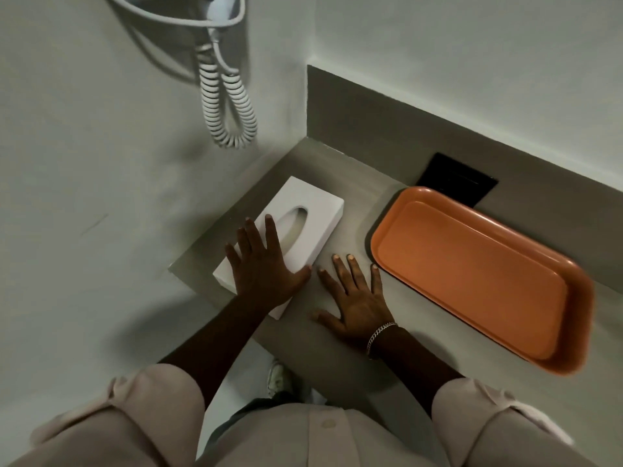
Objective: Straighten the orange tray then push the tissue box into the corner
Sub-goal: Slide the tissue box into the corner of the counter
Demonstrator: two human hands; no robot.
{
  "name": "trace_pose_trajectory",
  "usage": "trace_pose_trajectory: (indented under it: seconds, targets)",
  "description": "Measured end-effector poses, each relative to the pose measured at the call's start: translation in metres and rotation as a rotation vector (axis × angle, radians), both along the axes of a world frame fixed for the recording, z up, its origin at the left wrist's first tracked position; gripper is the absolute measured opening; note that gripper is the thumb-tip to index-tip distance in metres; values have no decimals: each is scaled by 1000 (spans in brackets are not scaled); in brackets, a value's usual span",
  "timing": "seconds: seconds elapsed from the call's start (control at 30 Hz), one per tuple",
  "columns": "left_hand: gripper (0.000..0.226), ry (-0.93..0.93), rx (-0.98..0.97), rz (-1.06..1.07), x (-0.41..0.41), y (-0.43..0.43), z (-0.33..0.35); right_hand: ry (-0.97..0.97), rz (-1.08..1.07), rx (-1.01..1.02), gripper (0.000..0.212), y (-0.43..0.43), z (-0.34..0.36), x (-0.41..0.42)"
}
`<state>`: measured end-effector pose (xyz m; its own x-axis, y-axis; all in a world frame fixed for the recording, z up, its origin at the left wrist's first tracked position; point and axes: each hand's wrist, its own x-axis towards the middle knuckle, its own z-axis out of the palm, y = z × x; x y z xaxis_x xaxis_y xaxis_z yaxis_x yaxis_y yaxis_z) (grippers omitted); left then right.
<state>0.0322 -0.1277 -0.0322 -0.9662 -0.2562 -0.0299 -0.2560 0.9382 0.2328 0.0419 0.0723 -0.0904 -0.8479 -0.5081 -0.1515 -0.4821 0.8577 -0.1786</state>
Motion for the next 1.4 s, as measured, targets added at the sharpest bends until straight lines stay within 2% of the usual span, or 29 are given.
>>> trace_pose_trajectory:
  seconds: [0.6,0.8,1.07,1.27,1.4]
  targets:
    - [124,0,-17,38,-70,-35,14,29,-8,4,86,-2,-3,2]
    - [124,-12,-88,22,-91,-48,14,19,-18,0,87,-3,-4,1]
    - [117,9,-35,21,-95,-50,6,27,-13,10,86,-3,-3,-1]
    - [112,38,-22,-24,-90,-53,4,31,-3,27,86,-3,-4,0]
    - [104,152,23,-169,-71,-59,-1,-15,3,40,88,-3,-3,-4]
